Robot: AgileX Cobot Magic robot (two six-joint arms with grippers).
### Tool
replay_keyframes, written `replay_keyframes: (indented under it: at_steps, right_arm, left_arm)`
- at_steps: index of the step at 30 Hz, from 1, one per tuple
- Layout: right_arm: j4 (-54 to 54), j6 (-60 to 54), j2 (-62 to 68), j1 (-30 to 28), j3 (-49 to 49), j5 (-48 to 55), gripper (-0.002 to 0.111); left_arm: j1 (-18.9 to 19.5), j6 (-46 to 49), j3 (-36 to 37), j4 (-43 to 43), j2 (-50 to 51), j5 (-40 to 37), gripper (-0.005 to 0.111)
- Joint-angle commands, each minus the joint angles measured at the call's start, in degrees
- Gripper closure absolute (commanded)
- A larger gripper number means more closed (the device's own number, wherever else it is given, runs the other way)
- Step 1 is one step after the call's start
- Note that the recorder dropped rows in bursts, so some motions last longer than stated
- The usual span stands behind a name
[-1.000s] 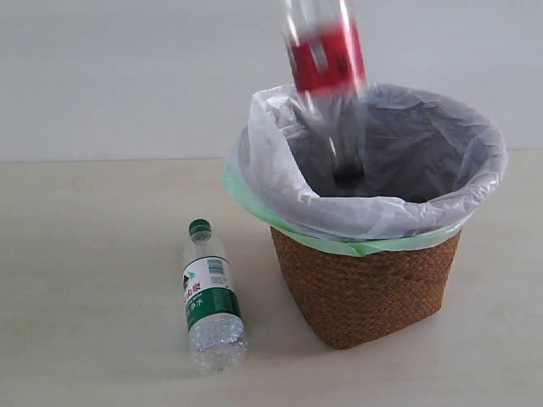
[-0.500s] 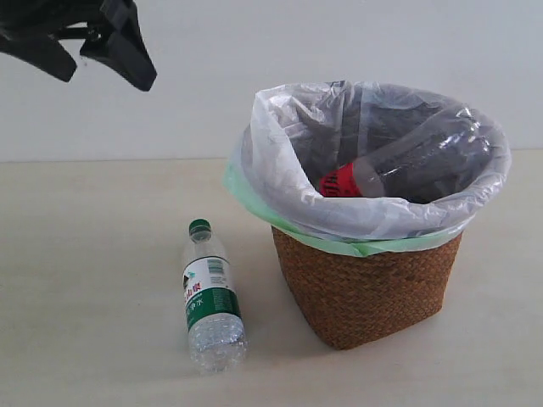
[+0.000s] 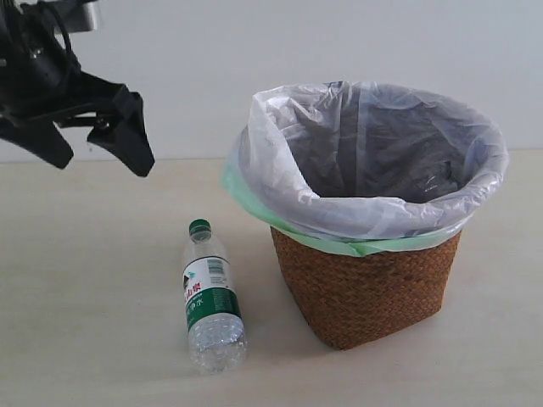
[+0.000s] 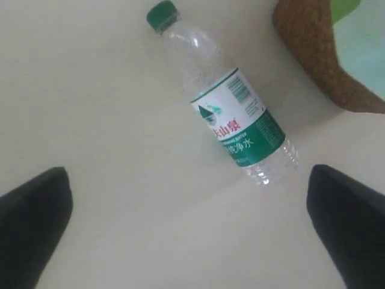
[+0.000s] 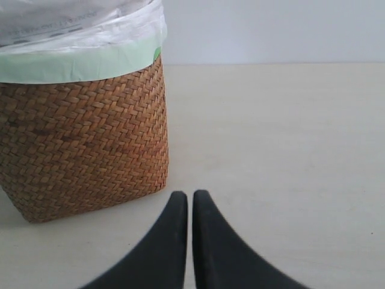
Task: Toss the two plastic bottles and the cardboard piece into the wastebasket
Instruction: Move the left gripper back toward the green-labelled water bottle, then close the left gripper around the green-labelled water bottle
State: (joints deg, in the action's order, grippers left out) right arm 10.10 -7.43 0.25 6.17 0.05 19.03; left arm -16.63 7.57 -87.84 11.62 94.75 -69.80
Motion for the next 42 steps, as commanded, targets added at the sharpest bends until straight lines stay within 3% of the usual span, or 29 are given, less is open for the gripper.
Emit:
replay_keyframes:
  at_steps: [1, 15, 19, 27, 35, 42]
  right_arm:
    - [-0.3, -0.2, -0.3, -0.3, -0.1, -0.4, 0.108]
    - [-0.3, -0.2, -0.3, -0.3, -0.1, -0.4, 0.108]
    - [-0.3, -0.2, -0.3, -0.3, -0.1, -0.4, 0.108]
    - [-0.3, -0.2, -0.3, -0.3, -0.1, -0.4, 0.108]
    - [-0.3, -0.2, -0.3, -0.3, -0.1, -0.4, 0.108]
    - [-0.3, -0.2, -0.3, -0.3, -0.1, -0.4, 0.108]
  left_arm:
    - [0.5, -3.1, 5.4, -0.1, -1.5, 2.5, -0.001]
    - [1.0, -4.1, 20.8, 2.9, -7.4, 10.1, -0.001]
    - [1.0, -5.3, 21.0, 5.3, -6.8, 15.1, -0.001]
    - [1.0, -4.2, 21.0, 9.0, -5.8, 17.0, -0.001]
    - [0.4, -4.1, 22.4, 14.7, 2.4, 21.7, -0.001]
    - [-0.7, 2.0, 22.4, 26.7, 9.1, 22.0, -0.001]
